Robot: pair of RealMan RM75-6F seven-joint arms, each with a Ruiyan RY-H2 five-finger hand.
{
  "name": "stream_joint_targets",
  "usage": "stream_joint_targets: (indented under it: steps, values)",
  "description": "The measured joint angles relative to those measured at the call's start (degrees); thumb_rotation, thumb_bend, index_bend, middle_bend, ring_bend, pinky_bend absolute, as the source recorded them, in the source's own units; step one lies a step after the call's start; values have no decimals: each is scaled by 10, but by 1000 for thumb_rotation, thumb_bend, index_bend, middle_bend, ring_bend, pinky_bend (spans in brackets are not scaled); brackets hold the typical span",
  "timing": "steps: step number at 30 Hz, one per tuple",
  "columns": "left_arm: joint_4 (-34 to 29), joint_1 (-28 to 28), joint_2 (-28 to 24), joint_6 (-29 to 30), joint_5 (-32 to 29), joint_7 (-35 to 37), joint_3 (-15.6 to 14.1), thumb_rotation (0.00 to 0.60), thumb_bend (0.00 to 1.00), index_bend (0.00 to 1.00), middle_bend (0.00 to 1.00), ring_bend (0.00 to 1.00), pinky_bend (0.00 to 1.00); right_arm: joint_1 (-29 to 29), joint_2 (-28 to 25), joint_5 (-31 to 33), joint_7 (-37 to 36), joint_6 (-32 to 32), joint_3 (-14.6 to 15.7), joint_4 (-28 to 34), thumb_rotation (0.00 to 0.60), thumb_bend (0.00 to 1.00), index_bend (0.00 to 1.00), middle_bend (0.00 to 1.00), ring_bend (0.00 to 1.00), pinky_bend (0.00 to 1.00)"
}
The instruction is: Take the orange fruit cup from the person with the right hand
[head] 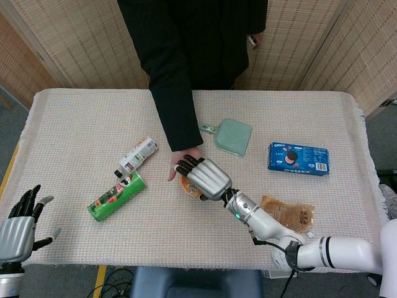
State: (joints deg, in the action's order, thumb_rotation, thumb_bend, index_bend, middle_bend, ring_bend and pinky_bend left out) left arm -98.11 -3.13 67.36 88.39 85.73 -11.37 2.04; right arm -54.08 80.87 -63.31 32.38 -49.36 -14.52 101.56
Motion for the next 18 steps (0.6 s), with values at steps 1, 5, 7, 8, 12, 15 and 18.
stream_joint_targets:
  steps: [1,5,7,8,12,15,18]
  values:
    - [1,0,0,0,0,1,0,600,223,243,42,47,207,-2,1,3,2,-3,1,-2,600,533,343,298,290,584]
    - [3,1,0,2,1,4,1,600,224,243,42,47,207,-3,2,-1,-3,-15,4,-5,600,606,460,355,353,636]
    - [3,2,-1,2,0,4,1,600,223,242,42,47,208,1,0,-12,-12,-23,6,-3,600,616,488,373,371,649]
    - [3,2,-1,3,1,5,2,600,224,242,42,47,208,4,-3,-19,-17,-27,7,-1,600,616,499,380,379,654]
    - [2,2,-2,3,2,5,2,600,223,242,42,47,207,25,-28,-57,-44,-54,16,15,600,616,512,393,392,659]
    - [1,2,-2,4,3,3,2,600,224,242,42,47,207,52,-61,-84,-66,-81,27,29,600,616,518,396,401,659]
    - [0,1,0,2,4,1,2,600,223,242,42,47,207,85,-94,-102,-93,-107,41,36,600,616,517,393,403,658]
